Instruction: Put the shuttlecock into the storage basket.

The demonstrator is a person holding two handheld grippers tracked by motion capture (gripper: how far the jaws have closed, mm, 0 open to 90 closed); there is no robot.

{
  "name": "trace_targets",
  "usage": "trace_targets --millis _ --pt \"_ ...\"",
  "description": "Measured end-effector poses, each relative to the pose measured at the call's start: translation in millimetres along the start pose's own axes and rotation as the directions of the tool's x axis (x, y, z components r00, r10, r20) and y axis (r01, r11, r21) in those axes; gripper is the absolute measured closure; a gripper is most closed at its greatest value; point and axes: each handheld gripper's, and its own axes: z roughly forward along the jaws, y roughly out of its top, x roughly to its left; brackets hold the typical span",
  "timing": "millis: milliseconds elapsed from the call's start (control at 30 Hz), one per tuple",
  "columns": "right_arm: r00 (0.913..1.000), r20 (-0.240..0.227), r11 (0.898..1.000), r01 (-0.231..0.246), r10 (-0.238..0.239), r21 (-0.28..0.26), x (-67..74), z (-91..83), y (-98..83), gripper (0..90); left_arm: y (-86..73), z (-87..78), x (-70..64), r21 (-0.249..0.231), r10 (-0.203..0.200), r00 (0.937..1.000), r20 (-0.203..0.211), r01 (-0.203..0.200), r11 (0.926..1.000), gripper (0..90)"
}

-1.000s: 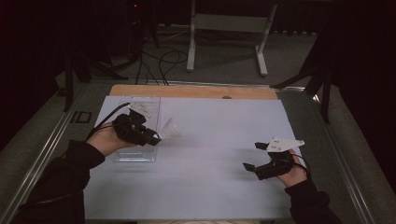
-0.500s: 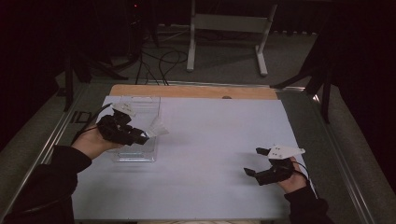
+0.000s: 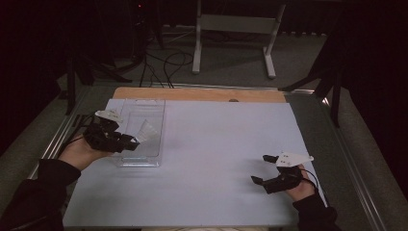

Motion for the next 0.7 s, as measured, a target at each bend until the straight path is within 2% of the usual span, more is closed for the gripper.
trace_targets --millis 100,133,200,333,433,533,700 --pt "1.0000 -0.001 1.000 -0.010 0.010 -0.003 -0.9 -0.4 -1.7 9.1 -3.3 -2.3 2.8 -0.007 -0.025 0.9995 -0.019 0.025 0.9997 66.2" --pt "0.9999 -0.001 1.000 -0.011 0.011 -0.007 -1.4 -0.4 -2.4 9.1 -5.9 -3.5 4.1 -0.012 -0.036 0.9982 -0.048 0.036 0.9993 66.2" --pt "0.9998 0.000 1.000 -0.019 0.019 -0.009 -2.0 -0.5 -3.1 9.1 -9.1 -3.7 6.3 -0.017 -0.057 0.9967 -0.057 0.056 0.9983 66.1" --pt "0.9997 -0.003 1.000 -0.022 0.022 -0.012 -2.2 1.1 -3.5 9.1 -15.7 -2.2 10.3 -0.035 -0.119 0.9894 -0.083 0.117 0.9926 66.2" --pt "0.9998 -0.005 1.000 -0.018 0.018 -0.008 -2.3 1.7 -3.4 9.1 -20.1 -0.9 11.9 -0.047 -0.162 0.9767 -0.140 0.157 0.9865 66.2" --pt "0.9997 -0.007 1.000 -0.021 0.021 -0.007 -2.1 1.9 -4.1 9.1 -24.5 1.3 12.6 -0.044 -0.208 0.9583 -0.195 0.204 0.9781 66.2" --pt "0.9996 -0.007 1.000 -0.028 0.028 -0.007 -2.1 1.8 -4.9 9.1 -30.8 3.9 10.4 -0.043 -0.236 0.9466 -0.220 0.232 0.9717 66.1"
